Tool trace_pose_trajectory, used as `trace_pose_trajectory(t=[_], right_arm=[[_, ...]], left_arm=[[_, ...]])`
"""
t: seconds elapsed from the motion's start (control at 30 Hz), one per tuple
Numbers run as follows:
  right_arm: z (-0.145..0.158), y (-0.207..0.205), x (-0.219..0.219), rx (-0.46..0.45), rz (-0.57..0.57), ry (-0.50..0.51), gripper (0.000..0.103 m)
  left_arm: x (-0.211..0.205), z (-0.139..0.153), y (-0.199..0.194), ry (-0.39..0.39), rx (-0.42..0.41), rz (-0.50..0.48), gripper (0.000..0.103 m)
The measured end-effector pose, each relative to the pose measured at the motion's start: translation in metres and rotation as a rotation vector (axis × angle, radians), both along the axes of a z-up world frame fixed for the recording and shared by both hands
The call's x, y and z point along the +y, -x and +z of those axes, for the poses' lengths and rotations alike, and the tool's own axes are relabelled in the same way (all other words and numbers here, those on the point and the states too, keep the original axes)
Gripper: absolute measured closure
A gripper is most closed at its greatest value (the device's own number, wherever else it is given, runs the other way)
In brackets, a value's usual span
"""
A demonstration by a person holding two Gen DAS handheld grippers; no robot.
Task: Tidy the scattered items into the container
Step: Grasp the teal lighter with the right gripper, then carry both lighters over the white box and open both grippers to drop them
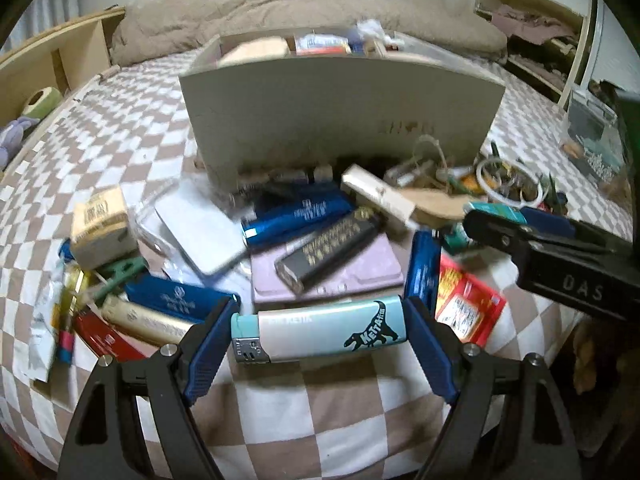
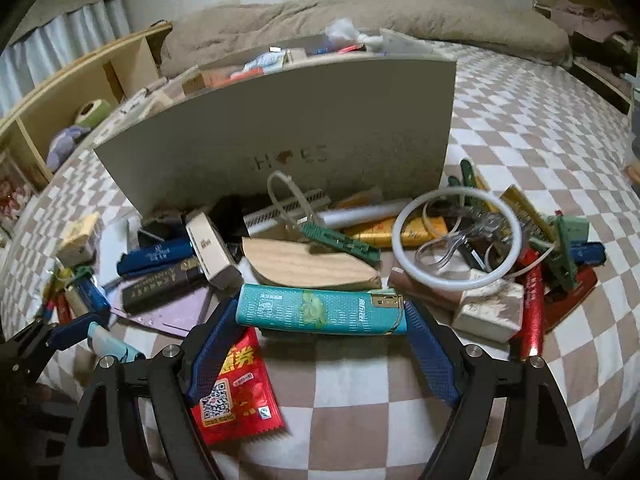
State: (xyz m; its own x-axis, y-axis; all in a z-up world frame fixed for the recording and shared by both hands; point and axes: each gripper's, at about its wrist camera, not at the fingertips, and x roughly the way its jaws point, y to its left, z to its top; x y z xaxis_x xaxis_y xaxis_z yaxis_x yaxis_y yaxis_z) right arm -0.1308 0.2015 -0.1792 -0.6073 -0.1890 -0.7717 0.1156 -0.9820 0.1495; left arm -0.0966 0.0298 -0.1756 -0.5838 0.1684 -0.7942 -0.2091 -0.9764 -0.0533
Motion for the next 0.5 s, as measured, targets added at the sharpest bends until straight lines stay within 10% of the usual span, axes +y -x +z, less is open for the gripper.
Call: trace_pose_trajectory(t=[0.5], right_arm=[[0.074,0.002,0.016,0.191,0.010,0.076,0.020]], left_arm=[[-0.008,0.077,0.028,-0.093,0.171,0.049,0.019]])
